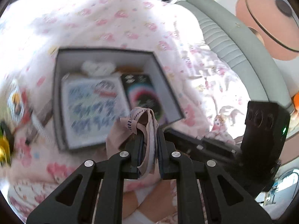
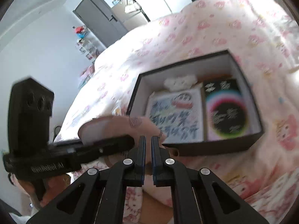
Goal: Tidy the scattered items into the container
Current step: 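Lift the pink cloth with the right gripper and carry it over the box, then lower the pink cloth into the box and open the right gripper, then withdraw both grippers up and away from the box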
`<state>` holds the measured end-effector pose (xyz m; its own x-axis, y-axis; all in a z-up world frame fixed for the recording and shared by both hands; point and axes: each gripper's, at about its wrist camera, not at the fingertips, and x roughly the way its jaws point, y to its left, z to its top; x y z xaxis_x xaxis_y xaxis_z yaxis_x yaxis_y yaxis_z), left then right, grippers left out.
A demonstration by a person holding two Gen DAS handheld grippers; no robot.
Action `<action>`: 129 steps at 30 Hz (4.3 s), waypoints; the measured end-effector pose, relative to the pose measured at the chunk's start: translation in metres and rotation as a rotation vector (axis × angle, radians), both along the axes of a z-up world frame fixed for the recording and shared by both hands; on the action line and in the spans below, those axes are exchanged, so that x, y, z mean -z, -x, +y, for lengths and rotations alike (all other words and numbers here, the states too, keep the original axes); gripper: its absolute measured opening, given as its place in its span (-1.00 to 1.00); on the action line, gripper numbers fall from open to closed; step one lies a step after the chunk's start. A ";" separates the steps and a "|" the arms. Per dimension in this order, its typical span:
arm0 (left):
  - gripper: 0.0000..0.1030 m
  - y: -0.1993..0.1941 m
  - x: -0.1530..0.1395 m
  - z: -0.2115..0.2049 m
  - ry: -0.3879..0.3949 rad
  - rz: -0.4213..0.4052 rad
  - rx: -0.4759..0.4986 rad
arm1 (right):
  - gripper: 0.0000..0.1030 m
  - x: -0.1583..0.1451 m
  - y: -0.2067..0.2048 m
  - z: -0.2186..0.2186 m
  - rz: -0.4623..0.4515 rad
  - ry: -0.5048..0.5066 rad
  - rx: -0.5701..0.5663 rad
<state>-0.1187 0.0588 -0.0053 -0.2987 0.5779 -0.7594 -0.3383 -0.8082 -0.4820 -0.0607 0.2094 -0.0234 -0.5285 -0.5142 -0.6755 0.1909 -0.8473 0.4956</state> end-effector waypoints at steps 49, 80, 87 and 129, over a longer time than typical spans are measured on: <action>-0.39 0.145 0.139 0.005 0.311 -0.233 -0.251 | -0.90 0.119 0.185 -0.012 -0.351 -0.254 -0.172; -0.31 0.097 0.117 -0.009 0.225 -0.245 -0.195 | -0.87 0.103 0.113 0.003 -0.337 -0.289 -0.173; -0.31 0.108 0.133 -0.013 0.270 -0.262 -0.221 | -0.83 0.101 0.117 0.010 -0.308 -0.312 -0.117; 0.07 0.045 0.104 -0.020 0.290 -0.113 -0.185 | -0.56 0.068 0.102 0.007 -0.209 -0.464 -0.105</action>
<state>-0.1633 0.0386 -0.1092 -0.2827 0.2778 -0.9181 -0.1311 -0.9593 -0.2500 -0.1631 0.2160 -0.0917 -0.3191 -0.1785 -0.9308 0.2238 -0.9685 0.1090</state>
